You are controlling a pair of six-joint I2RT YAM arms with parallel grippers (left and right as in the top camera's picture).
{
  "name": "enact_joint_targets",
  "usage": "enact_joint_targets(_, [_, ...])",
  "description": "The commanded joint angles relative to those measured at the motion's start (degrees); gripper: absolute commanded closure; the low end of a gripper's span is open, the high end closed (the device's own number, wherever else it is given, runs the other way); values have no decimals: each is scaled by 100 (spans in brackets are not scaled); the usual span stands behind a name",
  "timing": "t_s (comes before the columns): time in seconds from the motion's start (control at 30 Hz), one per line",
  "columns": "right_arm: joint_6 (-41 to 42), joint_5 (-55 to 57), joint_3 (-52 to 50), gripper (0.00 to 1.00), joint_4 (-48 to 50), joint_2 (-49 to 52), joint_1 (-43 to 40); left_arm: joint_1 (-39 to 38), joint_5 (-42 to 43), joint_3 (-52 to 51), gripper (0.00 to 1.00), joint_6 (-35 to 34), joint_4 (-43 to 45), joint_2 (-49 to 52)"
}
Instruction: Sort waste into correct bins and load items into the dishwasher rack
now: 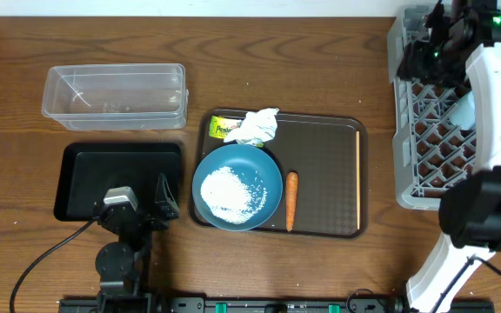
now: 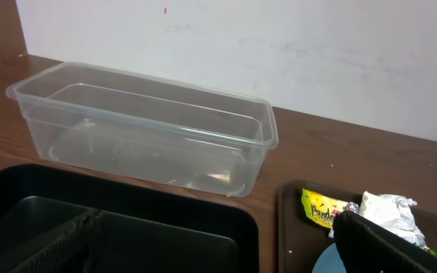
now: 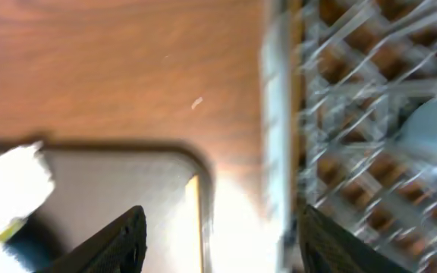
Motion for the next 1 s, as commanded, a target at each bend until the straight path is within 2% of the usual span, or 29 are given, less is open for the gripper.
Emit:
enact_joint_targets(0.0, [142,-822,46,41,-398,-205,240,-9,-109,-170,2,35,-109,-37])
enact_joint_targets(0.17, [142,-540,-590,42,-640,-205,796,-9,-109,-170,2,35,-109,-37])
enact_joint_targets(0.27, [232,-481,-1213,45,-326,-205,1134,-9,-107,-170,2,35,-109,-37])
enact_joint_targets(0.43, [601,-479,-2337,44,516,-205,1558,-9,-109,-170,2,35,-109,-37])
enact_joint_targets(0.63, [953,-155,-3014,42,966,-205,1620,-9,-107,-170,2,35,-109,-37])
enact_joint_targets(0.73, [1047,348,-3128,36,988,-205,1620,-9,-109,-170,2,35,-109,-37])
enact_joint_targets(0.8, [1095,466,-3226,29,1117,-205,1620,-9,-109,-170,2,35,-109,-37])
enact_joint_targets(0.97, [1134,444,-3613,28,1502,-205,1641,-9,-107,-170,2,35,-109,-37])
